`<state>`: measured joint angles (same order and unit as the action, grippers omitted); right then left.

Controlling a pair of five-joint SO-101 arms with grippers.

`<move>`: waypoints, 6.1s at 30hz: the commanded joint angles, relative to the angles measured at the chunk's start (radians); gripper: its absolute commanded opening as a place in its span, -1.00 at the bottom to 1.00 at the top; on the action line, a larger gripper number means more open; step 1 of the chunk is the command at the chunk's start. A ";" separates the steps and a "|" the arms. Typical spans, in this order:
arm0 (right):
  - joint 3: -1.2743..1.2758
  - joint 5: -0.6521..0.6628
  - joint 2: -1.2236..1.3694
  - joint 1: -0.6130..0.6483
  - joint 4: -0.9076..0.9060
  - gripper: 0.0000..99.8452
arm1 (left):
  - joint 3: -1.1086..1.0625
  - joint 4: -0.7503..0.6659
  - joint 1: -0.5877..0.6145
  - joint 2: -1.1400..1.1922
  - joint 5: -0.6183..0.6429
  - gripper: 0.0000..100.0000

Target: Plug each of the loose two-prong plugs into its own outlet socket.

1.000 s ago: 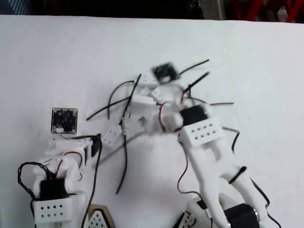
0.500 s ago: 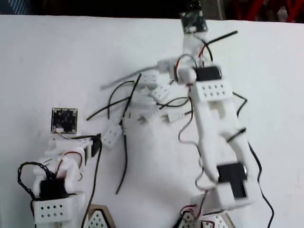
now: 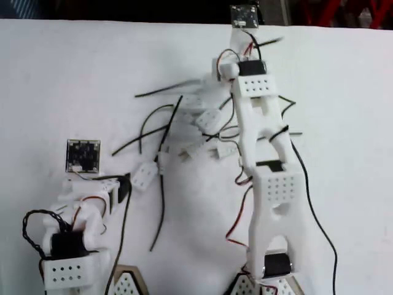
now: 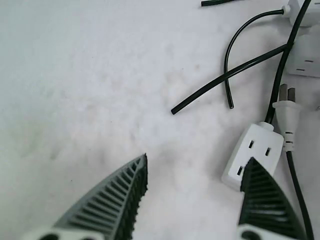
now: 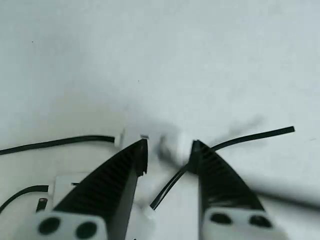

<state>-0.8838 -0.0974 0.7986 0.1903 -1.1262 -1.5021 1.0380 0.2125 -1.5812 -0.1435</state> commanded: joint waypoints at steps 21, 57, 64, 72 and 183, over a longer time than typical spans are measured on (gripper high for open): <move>-0.061 -0.127 -0.137 -0.036 -0.599 -0.77 | 0.008 -0.005 0.012 -0.013 0.000 -0.40; 0.730 -0.451 -0.182 0.079 -0.122 -0.76 | 0.006 -0.005 0.010 -0.013 0.000 -0.40; 0.692 -0.448 -0.180 0.114 -0.216 -0.76 | 0.006 -0.005 0.010 -0.013 0.000 -0.40; 0.628 -0.354 -0.179 0.111 -0.438 -0.46 | 0.006 -0.005 0.010 -0.013 0.000 -0.40; 1.344 0.233 -1.388 0.312 -0.283 -0.97 | 0.132 -0.150 -0.225 -0.012 0.086 -0.40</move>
<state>0.4005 0.1849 -0.4611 0.4235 -1.4807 -1.4270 0.9244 0.0652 -1.5812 -0.0667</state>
